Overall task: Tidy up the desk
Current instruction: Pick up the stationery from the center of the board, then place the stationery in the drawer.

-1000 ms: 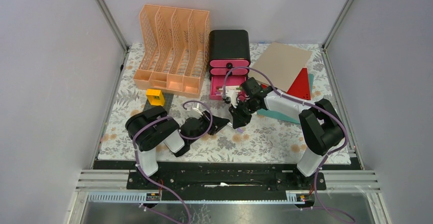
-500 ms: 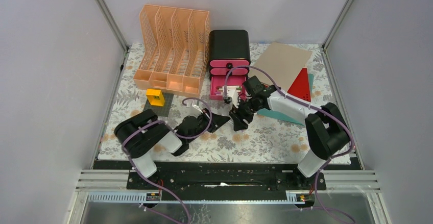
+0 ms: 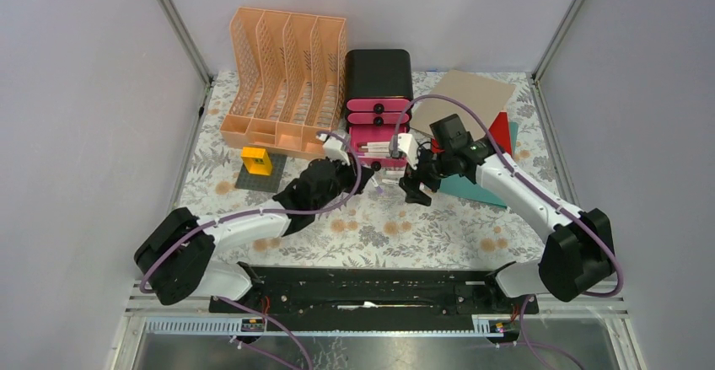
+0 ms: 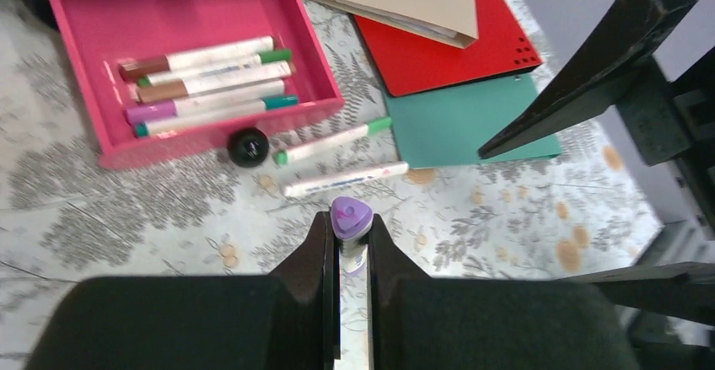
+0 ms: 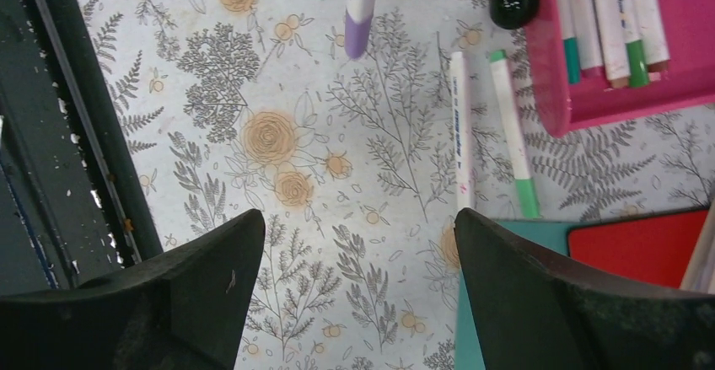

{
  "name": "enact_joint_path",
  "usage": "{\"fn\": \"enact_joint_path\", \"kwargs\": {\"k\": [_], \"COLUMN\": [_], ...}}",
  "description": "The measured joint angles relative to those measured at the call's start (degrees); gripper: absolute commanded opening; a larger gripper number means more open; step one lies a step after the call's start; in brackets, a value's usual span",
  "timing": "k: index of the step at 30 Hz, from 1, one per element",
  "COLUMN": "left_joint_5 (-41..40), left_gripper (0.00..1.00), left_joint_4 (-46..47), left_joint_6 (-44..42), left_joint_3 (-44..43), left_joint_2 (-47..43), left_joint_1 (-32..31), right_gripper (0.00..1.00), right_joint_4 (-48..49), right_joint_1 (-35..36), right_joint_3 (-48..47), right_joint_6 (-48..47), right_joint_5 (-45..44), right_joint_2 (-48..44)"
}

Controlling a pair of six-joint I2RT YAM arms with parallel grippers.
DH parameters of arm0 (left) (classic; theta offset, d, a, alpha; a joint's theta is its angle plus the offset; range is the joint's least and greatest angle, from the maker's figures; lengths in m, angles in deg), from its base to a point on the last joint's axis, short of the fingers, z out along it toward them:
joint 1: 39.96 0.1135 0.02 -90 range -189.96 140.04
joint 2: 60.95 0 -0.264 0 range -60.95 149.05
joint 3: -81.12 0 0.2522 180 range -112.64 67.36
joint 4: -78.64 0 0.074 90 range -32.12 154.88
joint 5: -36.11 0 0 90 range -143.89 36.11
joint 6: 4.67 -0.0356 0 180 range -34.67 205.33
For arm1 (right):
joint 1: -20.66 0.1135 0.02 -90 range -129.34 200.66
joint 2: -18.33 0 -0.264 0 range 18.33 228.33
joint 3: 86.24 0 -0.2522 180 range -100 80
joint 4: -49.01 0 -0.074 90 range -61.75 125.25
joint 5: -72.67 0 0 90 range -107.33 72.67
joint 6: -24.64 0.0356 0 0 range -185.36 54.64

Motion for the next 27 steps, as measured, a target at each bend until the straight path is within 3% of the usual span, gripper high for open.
{"fn": "enact_joint_path", "kwargs": {"k": [10, 27], "left_joint_5": [-6.38, -14.8], "left_gripper": [0.0, 0.01], "left_joint_4": [-16.59, -21.11], "left_joint_6": [-20.9, -45.07], "left_joint_3": [-15.47, -31.91], "left_joint_2": [3.13, 21.77], "left_joint_1": [0.0, 0.0], "right_gripper": [0.9, 0.9], "right_joint_4": [-0.37, -0.46], "right_joint_1": [-2.27, -3.56], "right_joint_3": [0.0, 0.04], "right_joint_6": [-0.9, -1.05], "right_joint_5": [-1.11, -1.66], "right_joint_2": [-0.85, -0.85]}}
